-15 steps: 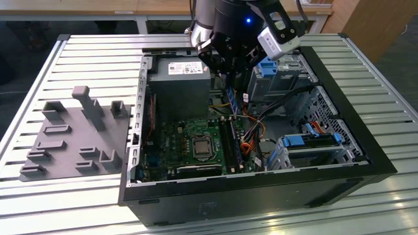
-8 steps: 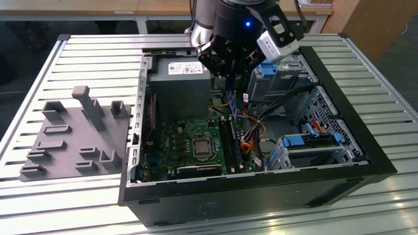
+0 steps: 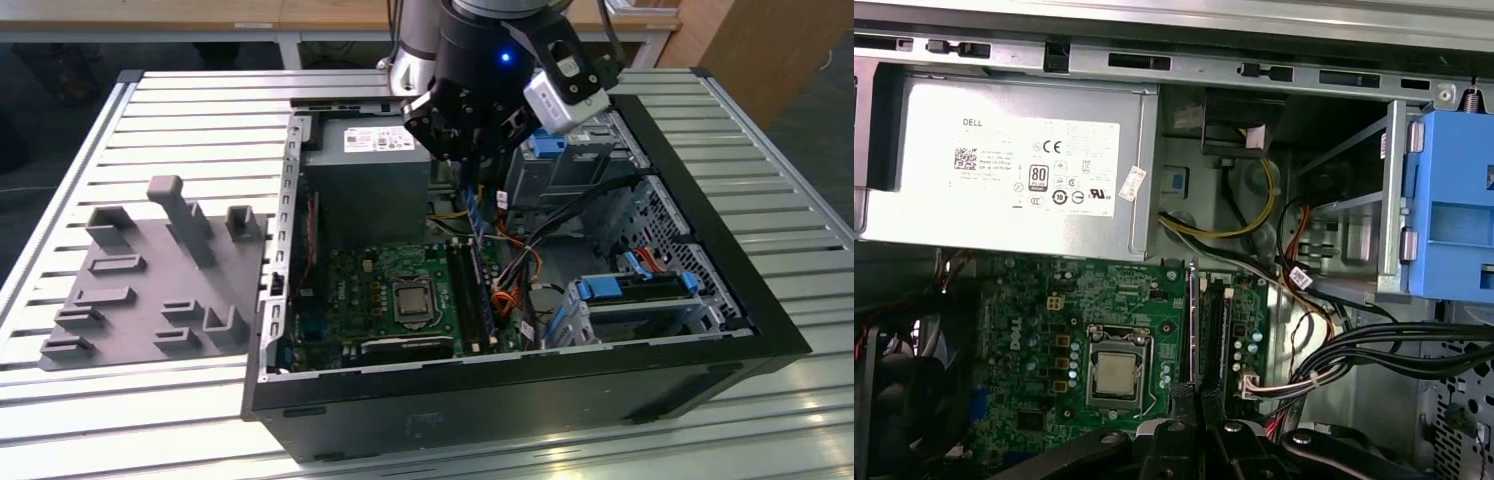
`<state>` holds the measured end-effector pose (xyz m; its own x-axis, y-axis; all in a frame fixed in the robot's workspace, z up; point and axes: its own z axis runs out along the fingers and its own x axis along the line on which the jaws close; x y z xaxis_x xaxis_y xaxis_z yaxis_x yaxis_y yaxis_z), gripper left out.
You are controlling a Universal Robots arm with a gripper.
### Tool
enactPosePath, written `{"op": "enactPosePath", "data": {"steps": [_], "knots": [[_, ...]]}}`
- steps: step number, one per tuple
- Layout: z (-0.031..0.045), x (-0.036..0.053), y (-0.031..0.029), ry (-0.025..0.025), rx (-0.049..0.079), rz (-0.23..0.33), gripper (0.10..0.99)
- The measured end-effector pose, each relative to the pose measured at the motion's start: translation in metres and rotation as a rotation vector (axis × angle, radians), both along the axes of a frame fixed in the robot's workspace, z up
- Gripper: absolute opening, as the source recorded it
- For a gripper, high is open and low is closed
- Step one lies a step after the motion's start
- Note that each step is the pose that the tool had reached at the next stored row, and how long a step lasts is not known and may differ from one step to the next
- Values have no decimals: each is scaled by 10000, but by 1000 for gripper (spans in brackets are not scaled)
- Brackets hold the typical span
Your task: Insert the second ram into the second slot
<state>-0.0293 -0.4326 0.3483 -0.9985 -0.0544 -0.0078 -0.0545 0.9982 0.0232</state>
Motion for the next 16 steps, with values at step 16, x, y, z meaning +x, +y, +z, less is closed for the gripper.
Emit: {"op": "enactPosePath", "data": {"steps": [16], "knots": [[-99,0,-11,15,-1,1,133]]}}
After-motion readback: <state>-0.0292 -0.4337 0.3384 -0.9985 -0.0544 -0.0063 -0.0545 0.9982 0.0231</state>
